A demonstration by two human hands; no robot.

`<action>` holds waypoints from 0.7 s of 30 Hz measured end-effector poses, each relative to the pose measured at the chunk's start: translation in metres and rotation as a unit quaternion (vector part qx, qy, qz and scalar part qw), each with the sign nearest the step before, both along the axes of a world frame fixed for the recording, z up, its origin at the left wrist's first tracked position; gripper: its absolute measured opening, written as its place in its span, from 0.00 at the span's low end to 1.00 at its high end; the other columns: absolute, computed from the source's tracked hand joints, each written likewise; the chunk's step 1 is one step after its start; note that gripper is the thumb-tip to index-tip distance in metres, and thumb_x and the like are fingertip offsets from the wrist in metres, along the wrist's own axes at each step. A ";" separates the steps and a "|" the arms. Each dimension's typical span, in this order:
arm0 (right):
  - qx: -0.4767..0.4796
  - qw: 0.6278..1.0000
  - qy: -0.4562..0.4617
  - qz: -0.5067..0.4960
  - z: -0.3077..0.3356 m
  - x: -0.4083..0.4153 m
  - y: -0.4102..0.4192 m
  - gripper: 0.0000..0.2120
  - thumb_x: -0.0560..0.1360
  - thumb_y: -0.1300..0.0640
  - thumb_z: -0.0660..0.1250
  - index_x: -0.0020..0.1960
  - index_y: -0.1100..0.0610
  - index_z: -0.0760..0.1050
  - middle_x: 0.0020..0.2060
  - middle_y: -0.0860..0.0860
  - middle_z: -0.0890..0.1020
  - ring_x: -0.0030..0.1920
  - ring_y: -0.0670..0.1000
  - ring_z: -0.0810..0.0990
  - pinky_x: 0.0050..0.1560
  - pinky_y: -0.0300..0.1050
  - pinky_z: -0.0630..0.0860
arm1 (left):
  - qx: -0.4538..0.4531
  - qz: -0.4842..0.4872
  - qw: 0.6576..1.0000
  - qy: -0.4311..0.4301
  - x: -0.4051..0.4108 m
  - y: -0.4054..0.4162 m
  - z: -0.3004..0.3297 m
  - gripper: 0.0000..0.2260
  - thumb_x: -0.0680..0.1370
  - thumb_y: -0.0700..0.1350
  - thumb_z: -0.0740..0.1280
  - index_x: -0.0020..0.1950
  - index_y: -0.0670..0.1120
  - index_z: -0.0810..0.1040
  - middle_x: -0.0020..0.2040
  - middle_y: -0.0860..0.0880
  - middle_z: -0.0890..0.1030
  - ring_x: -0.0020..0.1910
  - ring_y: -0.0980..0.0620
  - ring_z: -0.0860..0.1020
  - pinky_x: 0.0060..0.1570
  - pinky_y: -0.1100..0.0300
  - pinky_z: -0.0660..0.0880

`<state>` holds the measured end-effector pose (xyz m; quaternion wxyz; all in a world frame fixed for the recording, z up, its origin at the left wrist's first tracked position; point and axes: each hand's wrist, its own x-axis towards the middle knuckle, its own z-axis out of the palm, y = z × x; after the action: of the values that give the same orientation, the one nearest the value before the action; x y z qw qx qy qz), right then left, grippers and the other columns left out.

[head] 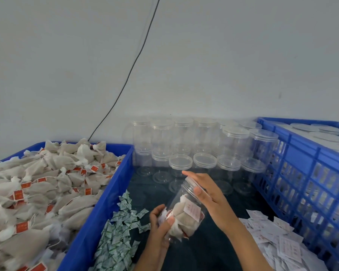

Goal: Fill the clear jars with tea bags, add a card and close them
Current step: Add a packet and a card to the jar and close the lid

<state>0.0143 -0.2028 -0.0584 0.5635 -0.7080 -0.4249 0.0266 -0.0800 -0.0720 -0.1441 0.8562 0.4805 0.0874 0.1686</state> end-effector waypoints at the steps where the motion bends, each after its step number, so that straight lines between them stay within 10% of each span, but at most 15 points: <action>1: -0.001 1.000 -0.002 0.000 0.001 0.000 0.000 0.17 0.77 0.39 0.57 0.65 0.32 0.70 0.59 0.42 0.74 0.63 0.40 0.73 0.58 0.26 0.68 | -0.002 0.004 1.000 0.003 0.002 -0.001 0.001 0.39 0.53 0.51 0.75 0.63 0.49 0.67 0.58 0.41 0.78 0.42 0.45 0.84 0.29 0.56 0.78; 10: -0.011 0.999 -0.025 0.040 0.010 0.006 -0.003 0.16 0.78 0.49 0.60 0.64 0.38 0.75 0.58 0.44 0.76 0.63 0.46 0.74 0.61 0.34 0.70 | -0.082 -0.116 0.990 -0.023 -0.013 0.000 0.005 0.29 0.71 0.49 0.71 0.69 0.38 0.71 0.50 0.36 0.78 0.31 0.48 0.78 0.20 0.64 0.68; 14: -0.023 0.996 -0.016 0.084 0.018 0.005 -0.006 0.18 0.75 0.44 0.61 0.63 0.39 0.77 0.58 0.45 0.74 0.62 0.48 0.74 0.57 0.37 0.73 | -0.152 -0.228 0.962 0.009 -0.006 0.005 0.014 0.36 0.59 0.57 0.80 0.59 0.36 0.80 0.48 0.35 0.78 0.36 0.43 0.78 0.24 0.62 0.69; 21: -0.014 0.997 0.007 0.082 0.018 0.007 -0.007 0.16 0.77 0.52 0.62 0.63 0.43 0.78 0.55 0.48 0.76 0.59 0.47 0.76 0.54 0.37 0.75 | -0.202 -0.342 0.918 -0.001 -0.007 0.010 0.005 0.34 0.72 0.62 0.70 0.68 0.37 0.74 0.55 0.32 0.78 0.51 0.34 0.79 0.58 0.31 0.70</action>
<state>0.0212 -0.2099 -0.0399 0.5526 -0.6781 -0.4772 0.0836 -0.0870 -0.0621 -0.1390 0.9405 0.2980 -0.0512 -0.1550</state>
